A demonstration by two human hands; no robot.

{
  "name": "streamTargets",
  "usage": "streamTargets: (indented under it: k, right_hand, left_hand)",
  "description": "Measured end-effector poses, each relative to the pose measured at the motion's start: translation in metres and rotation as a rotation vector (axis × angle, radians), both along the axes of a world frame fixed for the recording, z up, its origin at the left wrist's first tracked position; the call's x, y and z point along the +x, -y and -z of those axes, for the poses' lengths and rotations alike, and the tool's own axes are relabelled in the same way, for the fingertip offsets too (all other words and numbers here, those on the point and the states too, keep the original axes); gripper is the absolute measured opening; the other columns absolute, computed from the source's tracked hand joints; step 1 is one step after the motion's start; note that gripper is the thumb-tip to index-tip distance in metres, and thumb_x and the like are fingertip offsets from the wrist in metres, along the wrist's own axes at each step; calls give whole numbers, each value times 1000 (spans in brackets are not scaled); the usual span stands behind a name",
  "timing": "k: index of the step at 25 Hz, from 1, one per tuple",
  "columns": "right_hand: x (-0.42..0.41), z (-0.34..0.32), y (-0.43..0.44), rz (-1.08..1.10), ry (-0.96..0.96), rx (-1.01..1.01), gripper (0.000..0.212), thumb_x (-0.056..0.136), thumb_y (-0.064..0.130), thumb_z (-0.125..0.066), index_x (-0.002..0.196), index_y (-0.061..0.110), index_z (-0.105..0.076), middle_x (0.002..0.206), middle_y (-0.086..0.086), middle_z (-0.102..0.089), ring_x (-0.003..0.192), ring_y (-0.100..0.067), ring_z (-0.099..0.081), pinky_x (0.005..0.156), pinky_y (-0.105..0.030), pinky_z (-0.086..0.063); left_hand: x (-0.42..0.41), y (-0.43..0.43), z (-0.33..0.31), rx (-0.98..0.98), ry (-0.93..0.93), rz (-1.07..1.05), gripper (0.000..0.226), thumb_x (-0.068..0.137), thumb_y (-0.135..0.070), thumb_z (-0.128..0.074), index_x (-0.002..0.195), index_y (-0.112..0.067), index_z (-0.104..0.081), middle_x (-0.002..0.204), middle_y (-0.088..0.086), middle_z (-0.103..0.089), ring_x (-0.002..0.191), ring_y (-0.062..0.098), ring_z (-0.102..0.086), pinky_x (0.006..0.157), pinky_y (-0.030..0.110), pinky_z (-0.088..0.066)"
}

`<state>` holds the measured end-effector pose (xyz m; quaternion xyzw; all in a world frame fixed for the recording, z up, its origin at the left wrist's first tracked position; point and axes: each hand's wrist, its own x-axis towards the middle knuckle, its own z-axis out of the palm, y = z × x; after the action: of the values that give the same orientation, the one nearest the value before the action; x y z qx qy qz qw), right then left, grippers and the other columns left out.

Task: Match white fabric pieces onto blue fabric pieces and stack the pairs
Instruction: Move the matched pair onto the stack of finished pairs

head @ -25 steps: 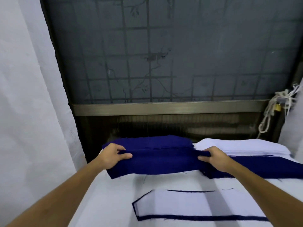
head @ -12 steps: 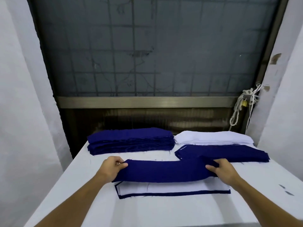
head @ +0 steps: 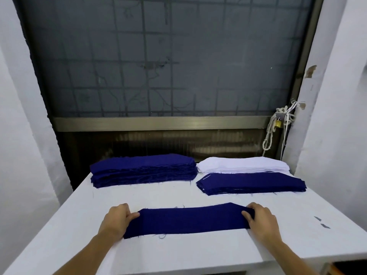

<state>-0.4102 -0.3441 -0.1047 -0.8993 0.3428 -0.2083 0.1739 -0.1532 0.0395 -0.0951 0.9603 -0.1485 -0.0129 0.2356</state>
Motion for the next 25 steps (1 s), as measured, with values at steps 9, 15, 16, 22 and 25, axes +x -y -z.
streamTargets:
  k: [9,15,16,22,25]
  right_hand:
    - [1,7,-9,94,-100,-116,32,95,52,-47,113,28,-58,105,10,-49,103,-12,-46,92,-31,-41]
    - [-1,2,-10,32,-71,-50,16,91,40,-53,98,26,-54,98,12,-49,97,-12,-44,88,-32,-38]
    - [-2,1,-10,7,-34,-29,10,90,35,-56,91,26,-52,93,13,-52,92,-11,-46,85,-32,-38]
    - [-6,-1,-6,-31,78,86,16,94,21,-58,104,27,-47,85,11,-58,82,-10,-58,87,-37,-51]
    - [-4,2,-6,-29,81,87,23,95,23,-57,118,27,-52,90,12,-59,90,-11,-59,93,-34,-49]
  left_hand:
    - [-29,0,24,-170,226,-39,36,94,-55,-60,96,-20,-51,95,-7,-50,79,12,-55,71,30,-48]
    - [-31,-1,23,-19,291,-30,40,97,-61,-44,83,-26,-57,84,-13,-47,87,10,-47,65,27,-46]
    - [-31,-1,23,-26,293,-13,38,98,-59,-43,82,-28,-56,83,-13,-48,85,10,-48,64,28,-47]
    - [-35,-1,19,-40,272,23,21,103,-43,-41,87,-34,-51,86,-17,-55,85,4,-51,62,27,-42]
    - [-37,-1,17,-30,267,11,18,104,-35,-41,88,-33,-50,86,-17,-56,83,4,-52,62,27,-41]
